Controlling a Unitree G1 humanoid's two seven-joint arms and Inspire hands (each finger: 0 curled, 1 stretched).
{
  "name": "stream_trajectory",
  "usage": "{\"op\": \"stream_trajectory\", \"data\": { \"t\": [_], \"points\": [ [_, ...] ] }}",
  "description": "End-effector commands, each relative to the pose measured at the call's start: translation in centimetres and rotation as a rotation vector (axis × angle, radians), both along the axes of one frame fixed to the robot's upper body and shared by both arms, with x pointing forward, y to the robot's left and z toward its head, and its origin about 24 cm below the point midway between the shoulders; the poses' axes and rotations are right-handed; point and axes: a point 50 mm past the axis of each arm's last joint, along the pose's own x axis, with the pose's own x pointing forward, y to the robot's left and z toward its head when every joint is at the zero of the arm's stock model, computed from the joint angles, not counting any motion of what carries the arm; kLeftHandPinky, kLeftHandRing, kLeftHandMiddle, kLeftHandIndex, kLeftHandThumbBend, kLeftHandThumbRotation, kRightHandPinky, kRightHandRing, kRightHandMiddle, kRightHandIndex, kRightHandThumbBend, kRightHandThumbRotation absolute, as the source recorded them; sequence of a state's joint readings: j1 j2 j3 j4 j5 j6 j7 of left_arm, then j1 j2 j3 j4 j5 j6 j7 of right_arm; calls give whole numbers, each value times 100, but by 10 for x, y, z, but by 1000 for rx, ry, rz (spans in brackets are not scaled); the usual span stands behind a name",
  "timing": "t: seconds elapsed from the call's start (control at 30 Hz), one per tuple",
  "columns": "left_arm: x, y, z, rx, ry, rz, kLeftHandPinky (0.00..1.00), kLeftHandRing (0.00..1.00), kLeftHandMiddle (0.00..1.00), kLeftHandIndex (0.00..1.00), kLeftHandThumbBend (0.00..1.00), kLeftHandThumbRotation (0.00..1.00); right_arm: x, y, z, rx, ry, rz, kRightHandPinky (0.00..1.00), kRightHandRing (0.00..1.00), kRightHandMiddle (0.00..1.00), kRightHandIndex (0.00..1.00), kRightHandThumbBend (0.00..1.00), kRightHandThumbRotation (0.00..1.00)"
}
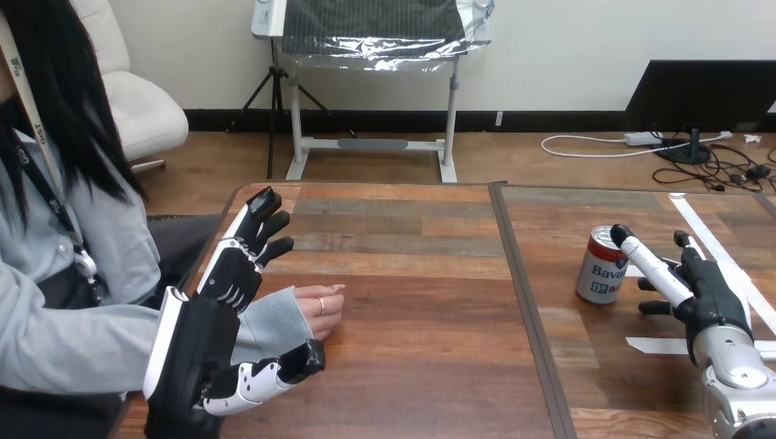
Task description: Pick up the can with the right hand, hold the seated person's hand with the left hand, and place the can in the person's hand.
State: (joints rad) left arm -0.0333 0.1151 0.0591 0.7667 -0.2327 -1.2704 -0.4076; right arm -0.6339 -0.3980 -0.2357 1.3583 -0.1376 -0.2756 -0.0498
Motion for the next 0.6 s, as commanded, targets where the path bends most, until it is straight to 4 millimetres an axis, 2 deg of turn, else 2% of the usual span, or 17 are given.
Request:
{"op": "stream_trajectory", "data": {
  "t": [0.0,0.37,0.57],
  "points": [
    [6,3,9,12,-46,-4,85,92,94,93,100,55,28,7,35,-17,-120,32,60,74,80,100,100,67],
    [5,3,9,15,-49,-5,85,92,94,93,100,55,29,7,37,-5,-126,30,48,63,73,100,100,67],
    [5,3,9,22,-49,-2,85,91,94,93,100,56,30,7,38,-26,-129,37,46,61,70,100,100,67]
  ]
}}
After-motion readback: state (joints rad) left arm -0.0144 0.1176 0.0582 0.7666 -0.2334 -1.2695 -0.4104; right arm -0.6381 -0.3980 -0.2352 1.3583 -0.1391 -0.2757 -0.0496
